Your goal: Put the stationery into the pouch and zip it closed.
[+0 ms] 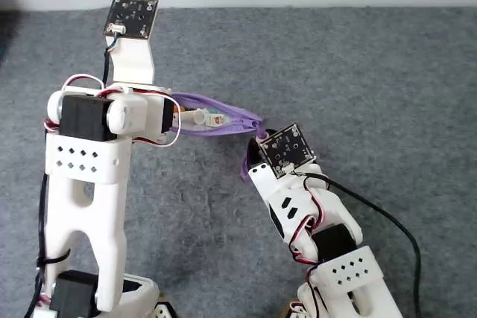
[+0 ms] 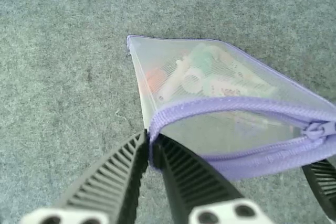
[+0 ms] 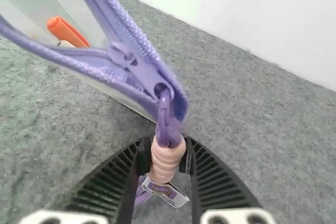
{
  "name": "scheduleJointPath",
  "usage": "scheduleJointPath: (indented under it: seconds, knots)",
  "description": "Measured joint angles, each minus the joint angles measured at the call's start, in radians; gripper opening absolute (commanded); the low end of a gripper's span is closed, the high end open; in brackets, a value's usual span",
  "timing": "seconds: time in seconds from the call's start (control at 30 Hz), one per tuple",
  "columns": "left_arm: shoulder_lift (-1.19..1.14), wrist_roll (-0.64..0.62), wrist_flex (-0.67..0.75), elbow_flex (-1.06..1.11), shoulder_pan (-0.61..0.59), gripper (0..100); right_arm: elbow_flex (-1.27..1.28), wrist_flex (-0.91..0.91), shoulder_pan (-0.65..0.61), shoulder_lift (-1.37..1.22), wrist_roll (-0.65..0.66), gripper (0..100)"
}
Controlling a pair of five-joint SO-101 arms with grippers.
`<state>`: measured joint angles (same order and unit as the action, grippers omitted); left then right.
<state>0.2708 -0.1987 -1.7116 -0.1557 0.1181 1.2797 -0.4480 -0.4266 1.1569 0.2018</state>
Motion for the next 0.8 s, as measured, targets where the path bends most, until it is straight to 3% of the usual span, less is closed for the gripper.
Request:
scheduleJointPath:
  seconds: [0.5, 0.67, 0.8]
  knots:
    - [0.012, 0.002, -0.023, -0.012, 0.002, 1, -0.146, 0.0, 0.052, -0.002, 0.002, 0.8]
    - [0.129, 0.081, -0.023, -0.012, 0.06, 1, -0.189, 0.0, 0.066, -0.002, 0.005, 0.8]
    - [0.25, 0.091, -0.023, -0.012, 0.078, 11, -0.201, 0.005, 0.058, 0.0, 0.048, 0.7]
